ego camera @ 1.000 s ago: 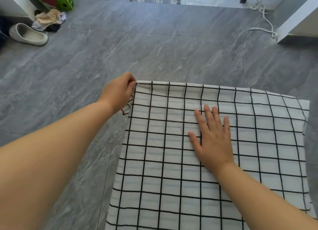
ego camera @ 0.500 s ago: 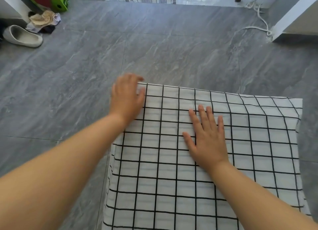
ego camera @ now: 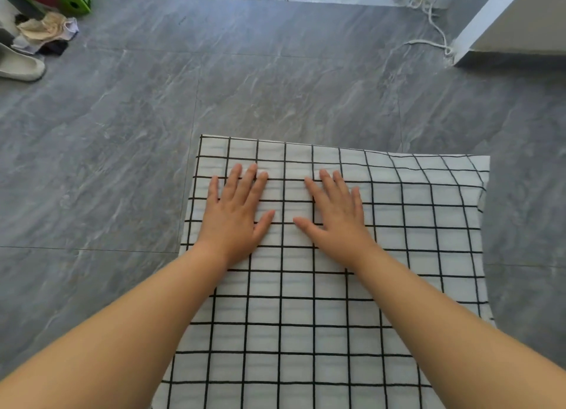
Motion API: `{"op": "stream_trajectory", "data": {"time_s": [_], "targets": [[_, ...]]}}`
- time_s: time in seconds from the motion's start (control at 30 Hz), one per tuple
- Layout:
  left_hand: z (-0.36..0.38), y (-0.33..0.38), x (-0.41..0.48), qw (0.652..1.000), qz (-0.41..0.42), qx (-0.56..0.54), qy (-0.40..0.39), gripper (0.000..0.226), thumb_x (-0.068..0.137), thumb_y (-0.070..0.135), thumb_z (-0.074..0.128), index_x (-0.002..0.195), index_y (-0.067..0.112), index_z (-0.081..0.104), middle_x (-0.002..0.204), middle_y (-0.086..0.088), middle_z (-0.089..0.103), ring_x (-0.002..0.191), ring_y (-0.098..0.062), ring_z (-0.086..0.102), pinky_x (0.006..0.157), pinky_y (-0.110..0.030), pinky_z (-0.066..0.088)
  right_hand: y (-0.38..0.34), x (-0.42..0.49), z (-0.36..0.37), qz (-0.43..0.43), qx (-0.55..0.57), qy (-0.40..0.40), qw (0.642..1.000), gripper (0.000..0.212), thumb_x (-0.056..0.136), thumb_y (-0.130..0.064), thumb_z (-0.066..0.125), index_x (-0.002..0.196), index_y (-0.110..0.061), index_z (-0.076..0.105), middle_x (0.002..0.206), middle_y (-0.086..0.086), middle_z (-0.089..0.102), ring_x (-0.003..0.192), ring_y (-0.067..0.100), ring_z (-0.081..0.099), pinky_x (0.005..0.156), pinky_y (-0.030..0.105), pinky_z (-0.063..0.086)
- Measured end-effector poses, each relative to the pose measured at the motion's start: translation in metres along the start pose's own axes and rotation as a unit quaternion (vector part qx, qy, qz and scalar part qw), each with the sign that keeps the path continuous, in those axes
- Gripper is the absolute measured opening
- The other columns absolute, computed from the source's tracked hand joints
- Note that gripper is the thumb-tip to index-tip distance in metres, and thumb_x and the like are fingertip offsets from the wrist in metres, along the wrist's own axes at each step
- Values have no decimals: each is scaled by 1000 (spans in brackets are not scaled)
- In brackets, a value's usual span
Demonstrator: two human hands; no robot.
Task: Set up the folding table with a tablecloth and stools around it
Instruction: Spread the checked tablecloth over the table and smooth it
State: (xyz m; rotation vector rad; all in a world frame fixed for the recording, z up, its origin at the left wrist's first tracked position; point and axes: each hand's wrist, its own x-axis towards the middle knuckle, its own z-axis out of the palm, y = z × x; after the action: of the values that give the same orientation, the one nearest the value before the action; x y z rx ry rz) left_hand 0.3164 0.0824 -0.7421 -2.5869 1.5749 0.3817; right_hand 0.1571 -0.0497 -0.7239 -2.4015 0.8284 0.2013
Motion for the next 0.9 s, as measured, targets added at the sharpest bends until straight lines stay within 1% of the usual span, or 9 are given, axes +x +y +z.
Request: {"op": "stream_trajectory", "data": {"time_s": [0.03, 0.1, 0.17, 0.27, 0.33, 0.4, 0.5, 0.67, 0.9], "targets": [[-3, 2, 0, 1000, -5, 16, -11, 74, 87, 59, 0, 151, 23, -5, 159, 2, -8, 146, -21, -12, 113, -51, -10, 7, -5, -10, -11, 34, 29, 999, 79, 84, -64, 30, 152, -27, 17, 162, 1, 0, 148, 17, -9, 120, 43, -4], [-11, 8, -1, 999, -22, 33, -22, 70, 90, 56, 3, 151, 21, -7, 159, -1, -11, 146, -23, -13, 113, -54, -8, 32, -23, -24, -16, 1, 134, 991, 63, 89, -42, 47, 146, -20, 34, 158, 9, 20, 147, 25, 13, 118, 49, 17], [-15, 21, -9, 999, -39, 14, 1, 68, 95, 50, 16, 151, 18, -6, 159, -4, -13, 146, -25, -12, 115, -55, -2, 61, -46, -31, 36, -59, 193, 979, 56, 91, -34, 52, 143, -17, 38, 155, 14, 26, 144, 31, 18, 115, 55, 22], [-11, 61, -34, 997, 11, -46, 62, 68, 94, 49, 24, 152, 17, 10, 160, -6, 1, 147, -26, 0, 115, -56, 7, 100, -70, -36, 161, -101, 144, 971, 65, 93, -50, 39, 150, -22, 24, 161, 13, 6, 148, 32, -1, 117, 55, 4], [4, 92, -51, 996, 67, -49, 32, 69, 93, 56, 21, 152, 21, 13, 160, -4, 5, 147, -27, 1, 113, -58, 9, 121, -74, -42, 200, -112, 81, 970, 69, 94, -58, 30, 153, -28, 10, 161, 10, -7, 147, 30, -12, 117, 54, 0], [17, 110, -58, 996, 83, -32, -2, 70, 93, 61, 15, 152, 23, 10, 160, -3, 2, 147, -28, 0, 111, -59, 10, 135, -73, -50, 200, -102, 33, 974, 74, 92, -62, 33, 152, -35, 0, 161, 5, -16, 146, 26, -19, 118, 53, -1], [26, 113, -55, 997, 70, -12, -8, 72, 92, 64, 15, 152, 25, 4, 160, -1, -3, 146, -27, -7, 112, -59, 5, 141, -68, -59, 184, -98, 25, 978, 76, 90, -64, 35, 151, -39, -3, 160, 1, -19, 146, 23, -21, 118, 52, 2], [21, 112, -47, 997, 68, -3, -18, 74, 90, 66, 13, 152, 27, -1, 160, 0, -7, 146, -27, -13, 113, -58, -2, 146, -61, -60, 189, -117, 3, 975, 76, 88, -69, 24, 148, -41, -14, 158, -2, -27, 144, 22, -27, 117, 54, 6], [20, 123, -51, 998, 64, 6, -29, 77, 87, 69, 6, 149, 29, -16, 157, 2, -23, 142, -23, -26, 113, -57, -8, 154, -69, -65, 183, -151, -24, 971, 78, 88, -69, 20, 149, -38, -16, 158, 0, -26, 145, 23, -25, 117, 56, 3]]}}
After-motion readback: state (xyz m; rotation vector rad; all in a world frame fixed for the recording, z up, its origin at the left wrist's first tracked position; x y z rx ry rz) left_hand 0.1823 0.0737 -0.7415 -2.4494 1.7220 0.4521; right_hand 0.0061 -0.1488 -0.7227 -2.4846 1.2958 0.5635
